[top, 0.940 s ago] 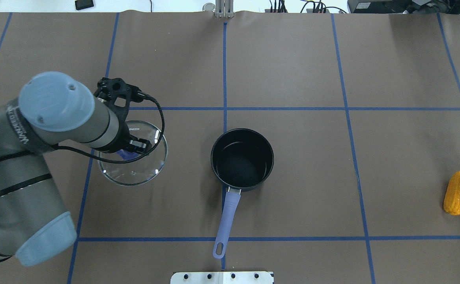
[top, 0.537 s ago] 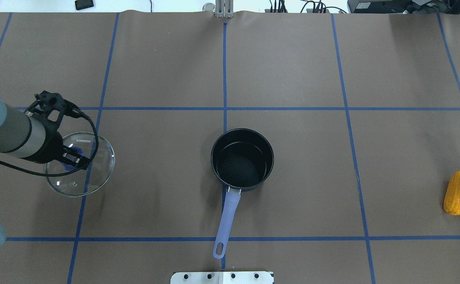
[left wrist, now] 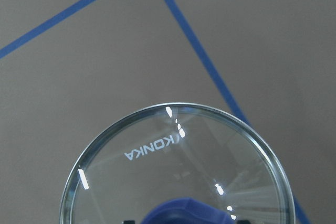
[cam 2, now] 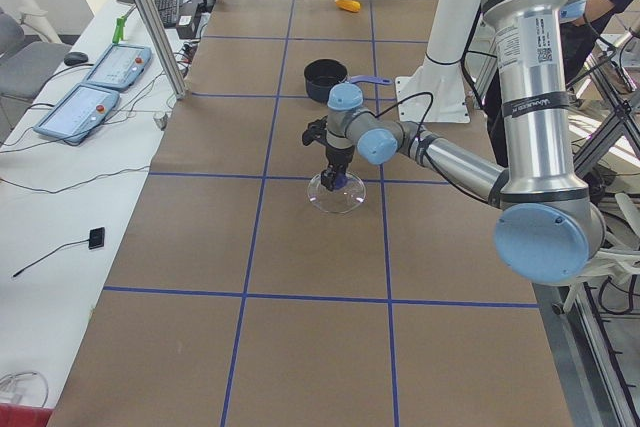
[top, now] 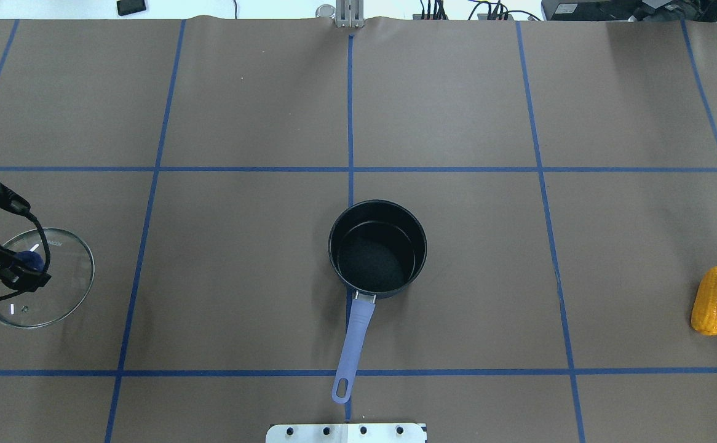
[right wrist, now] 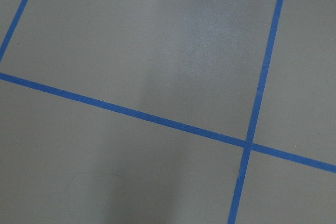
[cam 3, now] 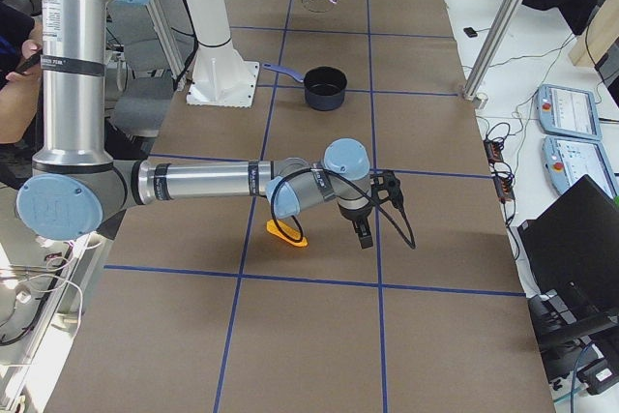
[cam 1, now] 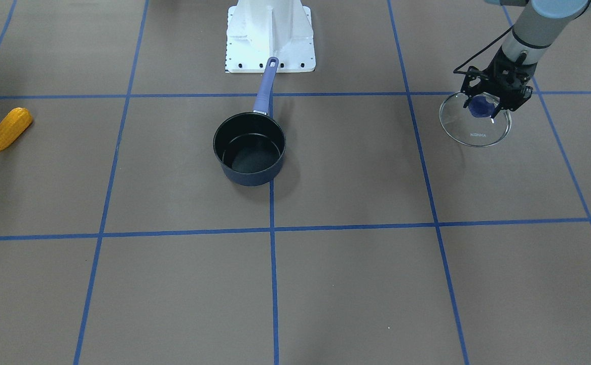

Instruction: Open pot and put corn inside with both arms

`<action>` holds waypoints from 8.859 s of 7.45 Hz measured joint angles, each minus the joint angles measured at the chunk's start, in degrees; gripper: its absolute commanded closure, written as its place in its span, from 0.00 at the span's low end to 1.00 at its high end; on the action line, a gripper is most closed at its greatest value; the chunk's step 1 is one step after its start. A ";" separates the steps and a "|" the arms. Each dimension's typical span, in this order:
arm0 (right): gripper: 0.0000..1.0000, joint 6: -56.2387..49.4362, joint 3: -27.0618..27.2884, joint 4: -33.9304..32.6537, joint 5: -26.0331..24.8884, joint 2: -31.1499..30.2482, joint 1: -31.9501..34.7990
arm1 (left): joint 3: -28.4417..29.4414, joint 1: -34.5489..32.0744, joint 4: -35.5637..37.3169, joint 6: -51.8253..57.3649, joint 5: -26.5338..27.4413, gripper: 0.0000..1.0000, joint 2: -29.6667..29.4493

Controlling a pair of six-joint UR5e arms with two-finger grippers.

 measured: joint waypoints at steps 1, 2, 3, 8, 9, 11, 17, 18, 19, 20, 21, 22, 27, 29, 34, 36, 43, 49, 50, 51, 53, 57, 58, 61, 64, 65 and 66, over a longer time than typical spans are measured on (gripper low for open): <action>0.00 0.00 0.00 0.00 0.00 0.00 0.00 | 2.30 -0.06 -4.81 0.28 -1.23 1.00 1.92; 0.00 0.00 0.00 0.00 0.00 0.00 0.00 | 5.56 -0.08 -9.80 0.37 -1.83 1.00 2.81; 0.00 0.00 0.00 0.00 0.00 0.00 0.00 | 8.96 -0.10 -14.27 0.38 -2.05 0.82 3.11; 0.00 0.00 0.00 0.03 0.00 0.00 0.00 | 13.07 -0.31 -19.41 -0.52 -1.56 0.02 2.89; 0.00 0.00 0.01 0.01 0.00 0.00 0.00 | 12.95 -1.50 -19.34 -0.63 -1.67 0.02 2.83; 0.00 0.00 0.10 0.02 0.00 0.00 0.00 | 12.77 -9.31 -18.04 -0.32 -5.63 0.02 2.39; 0.00 6.63 2.23 2.49 0.49 -0.40 -1.02 | 13.15 -42.45 17.16 33.10 -14.99 0.02 -2.14; 0.00 11.74 3.45 4.72 0.27 -1.22 -2.91 | 13.13 -43.66 18.55 34.38 -15.25 0.02 -2.03; 0.00 17.76 4.89 7.38 -1.42 -2.71 -5.85 | 12.91 -44.10 18.85 34.80 -15.37 0.02 -2.06; 0.00 25.09 6.85 11.20 -5.53 -5.75 -10.37 | 12.76 -44.25 18.92 34.91 -15.42 0.02 -2.20; 0.00 33.02 8.45 16.69 -11.12 -10.07 -15.94 | 12.65 -44.28 18.94 34.90 -15.44 0.02 -2.38; 0.01 40.37 9.18 22.90 -17.57 -14.72 -22.29 | 12.52 -44.30 18.94 34.82 -15.46 0.02 -2.45; 0.41 59.82 3.52 41.24 -41.10 -24.04 -45.14 | 12.37 -44.24 18.86 34.73 -15.48 0.02 -2.50; 0.95 61.82 2.04 42.31 -44.59 -24.03 -48.51 | 12.38 -44.23 18.85 34.77 -15.45 0.02 -2.44; 1.00 61.38 5.72 41.98 -45.13 -21.62 -49.47 | 12.37 -44.23 18.79 34.86 -15.43 0.02 -2.15; 1.00 61.51 9.97 38.30 -42.06 -14.45 -48.38 | 12.58 -44.17 17.93 34.83 -15.31 0.02 -1.96; 0.88 73.21 8.78 6.67 -43.71 28.11 -54.05 | 12.81 -44.07 17.45 34.92 -15.30 0.02 -1.50; 0.00 73.46 7.69 3.29 -49.64 30.93 -59.41 | 13.00 -43.97 17.60 34.95 -15.37 0.02 -1.51; 0.00 72.37 7.77 0.93 -47.35 31.87 -56.93 | 12.98 -43.97 17.57 34.91 -15.41 0.02 -1.60; 0.00 69.24 7.78 -1.82 -42.32 32.55 -52.34 | 13.02 -43.97 17.51 34.88 -15.41 0.02 -1.64; 0.00 56.66 7.52 -8.33 -28.47 32.32 -39.06 | 13.60 -44.04 17.31 34.87 -15.44 0.02 -1.60; 0.00 21.87 7.17 -21.87 -10.72 25.65 -14.17 | 15.50 -44.13 17.19 34.93 -19.39 0.02 -0.96; 0.00 12.14 6.46 -24.28 -9.19 22.53 -9.36 | 15.55 -44.13 17.19 34.82 -19.61 0.02 -0.72; 0.00 -4.07 4.76 -27.35 -6.90 9.88 0.04 | 15.47 -44.20 17.22 34.42 -19.69 0.02 0.11; 0.00 -5.84 4.88 -26.91 -6.57 -0.99 3.87 | 15.57 -44.23 17.21 34.39 -19.62 0.02 0.26; 0.00 -5.84 4.68 -26.79 -6.58 -2.12 4.15 | 15.60 -44.23 17.20 34.40 -19.59 0.02 0.26; 0.00 -5.75 4.62 -26.68 -6.61 -2.65 4.25 | 15.61 -44.23 17.20 34.43 -19.60 0.02 0.29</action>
